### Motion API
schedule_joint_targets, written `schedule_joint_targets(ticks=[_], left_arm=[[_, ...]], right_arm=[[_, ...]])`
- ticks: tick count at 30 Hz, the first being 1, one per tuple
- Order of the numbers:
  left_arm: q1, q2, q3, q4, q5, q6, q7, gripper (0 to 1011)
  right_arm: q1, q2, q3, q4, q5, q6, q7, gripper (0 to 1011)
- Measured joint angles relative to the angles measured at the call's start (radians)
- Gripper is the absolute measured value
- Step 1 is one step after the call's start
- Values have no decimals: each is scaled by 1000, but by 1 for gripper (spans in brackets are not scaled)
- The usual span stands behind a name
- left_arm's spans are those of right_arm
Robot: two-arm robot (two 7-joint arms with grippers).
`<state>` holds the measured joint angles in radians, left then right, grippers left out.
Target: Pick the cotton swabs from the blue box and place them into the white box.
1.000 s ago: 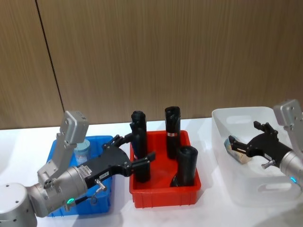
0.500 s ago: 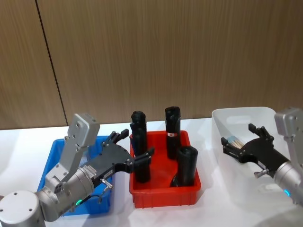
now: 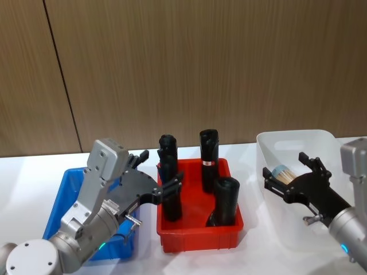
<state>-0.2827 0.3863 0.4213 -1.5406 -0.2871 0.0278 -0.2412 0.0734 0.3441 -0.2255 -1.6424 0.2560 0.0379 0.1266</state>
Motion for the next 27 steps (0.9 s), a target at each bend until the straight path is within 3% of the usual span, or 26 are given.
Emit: schedule_joint_targets(ticks=[10,17,27], left_arm=[[26,-3,19,-49,49,-9,130,1004],[41,-4,30,-77,77,-13,204,1004],[46,-5,34,-87,87,-15,230,1004]], right_arm=[[-74,-5,0,-106,28,-4,-51,1002],[-88,-7,0,-124,32,-4,-60,1002],[-88,-7,0,-124,32,-4,-60,1002]])
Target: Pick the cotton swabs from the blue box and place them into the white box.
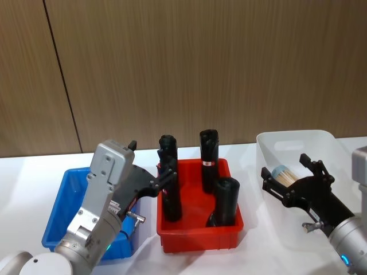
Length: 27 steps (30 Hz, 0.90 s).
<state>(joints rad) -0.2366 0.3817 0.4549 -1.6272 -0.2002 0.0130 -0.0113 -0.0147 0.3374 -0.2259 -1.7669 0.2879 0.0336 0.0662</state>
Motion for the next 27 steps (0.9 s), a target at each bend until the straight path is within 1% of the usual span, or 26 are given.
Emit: schedule_joint_targets(ticks=[17,24,27], left_arm=[[-1,0,-1,0,0,0,1,1004],[-1,0,-1,0,0,1,1,1004],[-1,0,-1,1,0,1,1,1004]], right_arm=[[0,0,1,0,0,3,6,1002],[6,5,4,1,16,34,43,1002],[14,10,8,4,36,65,78,1002]])
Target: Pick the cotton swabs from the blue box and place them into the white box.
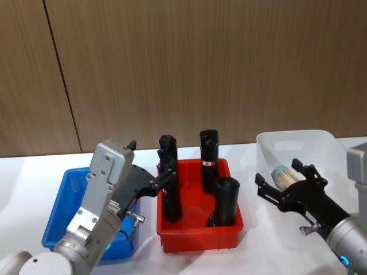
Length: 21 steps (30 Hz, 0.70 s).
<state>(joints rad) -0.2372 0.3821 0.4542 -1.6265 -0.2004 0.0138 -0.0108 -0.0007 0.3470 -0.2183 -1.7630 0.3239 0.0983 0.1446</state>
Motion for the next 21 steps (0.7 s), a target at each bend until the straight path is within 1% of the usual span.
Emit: schedule_joint_targets(ticks=[3,6,10,12,17,20,21], left_arm=[[0,0,0,0,0,0,0,1004],[0,0,0,0,0,0,0,1004],[0,0,0,0,0,0,0,1004],[0,0,0,0,0,0,0,1004],[0,0,0,0,0,0,0,1004],[0,0,0,0,0,0,0,1004],[0,0,0,0,0,0,0,1004]], right_arm=[[6,3,2,4,12,19,24,1002],[20,8,5,14,31,56,74,1002],[36,11,6,27,41,85,117,1002],[49,11,6,40,47,107,152,1002],[92,4,1,89,48,147,225,1002],[115,-3,-4,117,41,164,253,1002],[115,-3,-4,117,41,164,253,1002]])
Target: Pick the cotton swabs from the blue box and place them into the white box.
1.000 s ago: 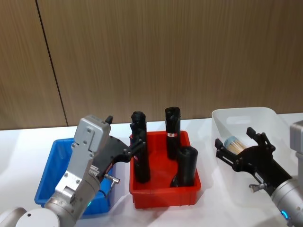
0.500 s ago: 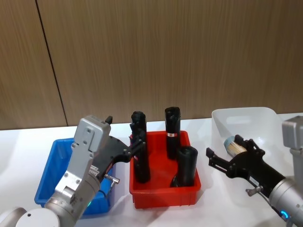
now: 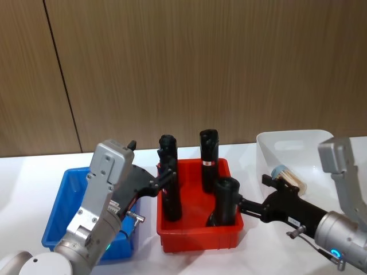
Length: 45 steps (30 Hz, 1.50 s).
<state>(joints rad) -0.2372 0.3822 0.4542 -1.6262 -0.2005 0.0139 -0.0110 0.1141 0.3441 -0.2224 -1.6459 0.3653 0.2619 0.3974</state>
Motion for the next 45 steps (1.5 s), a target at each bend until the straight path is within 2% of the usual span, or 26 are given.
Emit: schedule_joint_targets(ticks=[2,8,15,36,45], left_arm=[[0,0,0,0,0,0,0,1004],[0,0,0,0,0,0,0,1004],[0,0,0,0,0,0,0,1004],[0,0,0,0,0,0,0,1004],[0,0,0,0,0,0,0,1004]], right_arm=[[24,-8,-5,31,-8,12,30,1002],[67,-26,-17,91,-25,24,70,1002],[109,-44,-27,155,-44,26,95,1002],[220,-92,-49,344,-104,0,104,1002],[249,-108,-60,388,-119,-4,107,1002]])
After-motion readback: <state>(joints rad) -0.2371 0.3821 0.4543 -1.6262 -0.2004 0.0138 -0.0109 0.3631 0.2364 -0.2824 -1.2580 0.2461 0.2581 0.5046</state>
